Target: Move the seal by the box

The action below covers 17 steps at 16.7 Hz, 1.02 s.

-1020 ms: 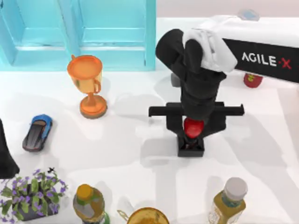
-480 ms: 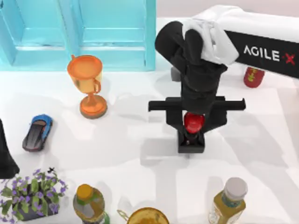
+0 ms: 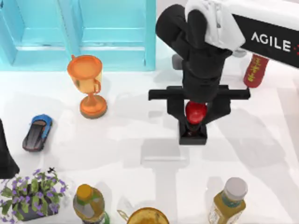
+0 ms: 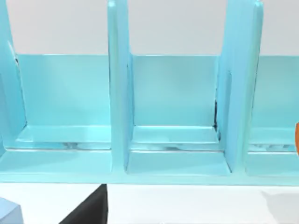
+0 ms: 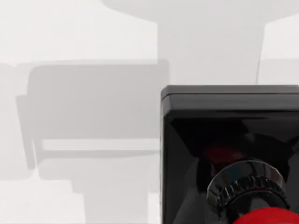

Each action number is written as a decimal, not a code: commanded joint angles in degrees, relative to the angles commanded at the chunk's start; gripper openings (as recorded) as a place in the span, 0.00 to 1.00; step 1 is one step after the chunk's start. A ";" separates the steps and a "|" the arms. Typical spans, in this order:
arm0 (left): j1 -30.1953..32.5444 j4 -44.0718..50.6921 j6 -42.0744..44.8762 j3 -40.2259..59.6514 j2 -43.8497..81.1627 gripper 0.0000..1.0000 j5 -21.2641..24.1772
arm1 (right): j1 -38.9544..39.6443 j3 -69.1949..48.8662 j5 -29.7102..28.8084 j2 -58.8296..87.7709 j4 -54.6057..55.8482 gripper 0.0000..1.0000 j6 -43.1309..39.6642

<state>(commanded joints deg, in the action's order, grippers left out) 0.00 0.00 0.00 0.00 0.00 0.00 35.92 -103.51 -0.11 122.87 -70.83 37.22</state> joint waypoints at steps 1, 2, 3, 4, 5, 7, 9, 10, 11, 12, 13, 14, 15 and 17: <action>0.00 0.00 0.00 0.00 0.00 1.00 0.00 | -0.14 -0.03 0.00 -0.06 -0.09 0.00 -0.14; 0.00 0.00 0.00 0.00 0.00 1.00 0.00 | -0.88 -0.20 0.00 -0.33 -0.54 0.00 -0.88; 0.00 0.00 0.00 0.00 0.00 1.00 0.00 | -2.22 -0.49 0.01 -0.80 -1.32 0.00 -2.22; 0.00 0.00 0.00 0.00 0.00 1.00 0.00 | -4.15 -0.89 0.01 -1.44 -2.39 0.00 -4.15; 0.00 0.00 0.00 0.00 0.00 1.00 0.00 | -6.54 -1.38 0.01 -2.20 -3.68 0.00 -6.56; 0.00 0.00 0.00 0.00 0.00 1.00 0.00 | -12.47 -2.50 0.03 -4.05 -6.70 0.00 -12.60; 0.00 0.00 0.00 0.00 0.00 1.00 0.00 | -19.44 -3.67 0.04 -6.13 -9.96 0.00 -19.75; 0.00 0.00 0.00 0.00 0.00 1.00 0.00 | -22.85 -4.22 0.05 -7.17 -11.55 0.00 -23.22; 0.00 0.00 0.00 0.00 0.00 1.00 0.00 | -25.79 -4.73 0.05 -8.16 -13.02 0.00 -26.16; 0.00 0.00 0.00 0.00 0.00 1.00 0.00 | -28.12 -5.17 0.06 -9.03 -14.32 0.00 -28.50; 0.00 0.00 0.00 0.00 0.00 1.00 0.00 | -29.85 -5.53 0.06 -9.74 -15.38 0.00 -30.23; 0.00 0.00 0.00 0.00 0.00 1.00 0.00 | -30.95 -5.78 0.07 -10.23 -16.11 0.00 -31.34; 0.00 0.00 0.00 0.00 0.00 1.00 0.00 | -31.44 -5.91 0.07 -10.46 -16.46 0.00 -31.83; 0.00 0.00 0.00 0.00 0.00 1.00 0.00 | -31.47 -5.91 0.07 -10.47 -16.48 0.00 -31.86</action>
<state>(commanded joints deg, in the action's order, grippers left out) 0.00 0.00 0.00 0.00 0.00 0.00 4.45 -109.42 -0.04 112.40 -87.30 5.36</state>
